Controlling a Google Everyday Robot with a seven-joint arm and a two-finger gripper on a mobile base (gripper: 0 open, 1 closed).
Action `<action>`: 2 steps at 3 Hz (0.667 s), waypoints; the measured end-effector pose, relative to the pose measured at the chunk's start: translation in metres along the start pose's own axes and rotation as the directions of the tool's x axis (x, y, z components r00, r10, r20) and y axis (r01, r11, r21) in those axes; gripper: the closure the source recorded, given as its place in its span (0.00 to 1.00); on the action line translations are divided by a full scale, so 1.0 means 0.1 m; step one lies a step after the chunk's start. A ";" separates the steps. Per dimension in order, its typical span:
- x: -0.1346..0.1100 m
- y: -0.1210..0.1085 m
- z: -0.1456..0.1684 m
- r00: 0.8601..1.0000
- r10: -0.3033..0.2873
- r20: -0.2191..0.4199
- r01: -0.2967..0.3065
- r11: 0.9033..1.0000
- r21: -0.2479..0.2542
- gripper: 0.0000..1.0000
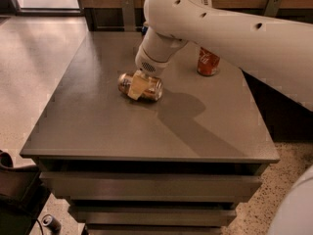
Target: Knock orange can over
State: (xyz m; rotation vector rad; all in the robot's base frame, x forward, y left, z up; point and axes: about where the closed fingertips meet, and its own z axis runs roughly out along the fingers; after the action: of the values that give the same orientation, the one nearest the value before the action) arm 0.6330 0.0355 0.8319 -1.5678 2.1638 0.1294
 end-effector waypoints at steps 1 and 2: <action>-0.04 0.00 0.03 1.000 -0.008 0.001 0.008 1.000 -0.018 1.00; -0.04 0.00 0.02 1.000 -0.008 0.001 0.008 1.000 -0.018 0.83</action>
Offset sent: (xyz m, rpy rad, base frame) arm 0.0017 0.0046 -0.0018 0.0025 0.0131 0.0149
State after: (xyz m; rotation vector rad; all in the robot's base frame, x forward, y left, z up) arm 0.6347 0.0401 0.8317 -1.5863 2.1614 0.1475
